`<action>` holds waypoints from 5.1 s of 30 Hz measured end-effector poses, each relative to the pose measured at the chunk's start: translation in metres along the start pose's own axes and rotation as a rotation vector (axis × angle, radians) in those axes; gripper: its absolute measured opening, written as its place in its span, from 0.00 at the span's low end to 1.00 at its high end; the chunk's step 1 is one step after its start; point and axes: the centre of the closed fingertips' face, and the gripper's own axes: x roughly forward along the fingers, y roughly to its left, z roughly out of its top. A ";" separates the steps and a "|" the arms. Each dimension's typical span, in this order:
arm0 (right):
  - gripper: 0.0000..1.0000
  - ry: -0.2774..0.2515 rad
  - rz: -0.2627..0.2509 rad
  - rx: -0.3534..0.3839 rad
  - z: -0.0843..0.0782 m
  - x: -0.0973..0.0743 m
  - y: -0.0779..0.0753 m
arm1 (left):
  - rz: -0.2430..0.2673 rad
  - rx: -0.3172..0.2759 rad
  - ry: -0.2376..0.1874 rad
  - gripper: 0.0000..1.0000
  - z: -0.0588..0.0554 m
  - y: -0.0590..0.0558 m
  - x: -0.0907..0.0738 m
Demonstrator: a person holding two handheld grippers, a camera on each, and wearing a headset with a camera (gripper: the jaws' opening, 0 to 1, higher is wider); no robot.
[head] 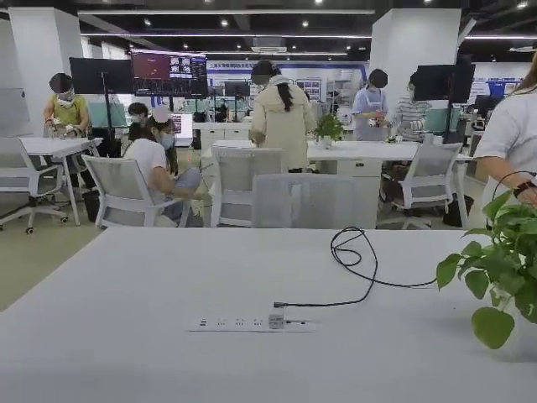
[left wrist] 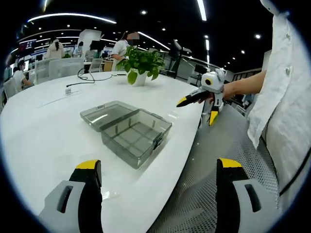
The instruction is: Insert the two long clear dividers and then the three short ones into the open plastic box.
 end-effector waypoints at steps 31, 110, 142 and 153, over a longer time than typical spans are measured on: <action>0.93 0.002 0.003 -0.008 0.001 0.000 0.001 | -0.007 0.010 0.009 1.00 0.001 -0.001 -0.001; 0.90 -0.041 -0.017 0.050 0.005 0.007 -0.003 | 0.319 -0.188 0.156 0.79 -0.012 0.139 -0.047; 0.89 -0.050 -0.025 0.072 0.003 0.012 -0.008 | 0.490 -0.271 0.451 0.47 -0.065 0.178 -0.041; 0.88 -0.057 -0.028 0.081 0.003 0.012 -0.008 | 0.517 -0.267 0.510 0.40 -0.069 0.180 -0.040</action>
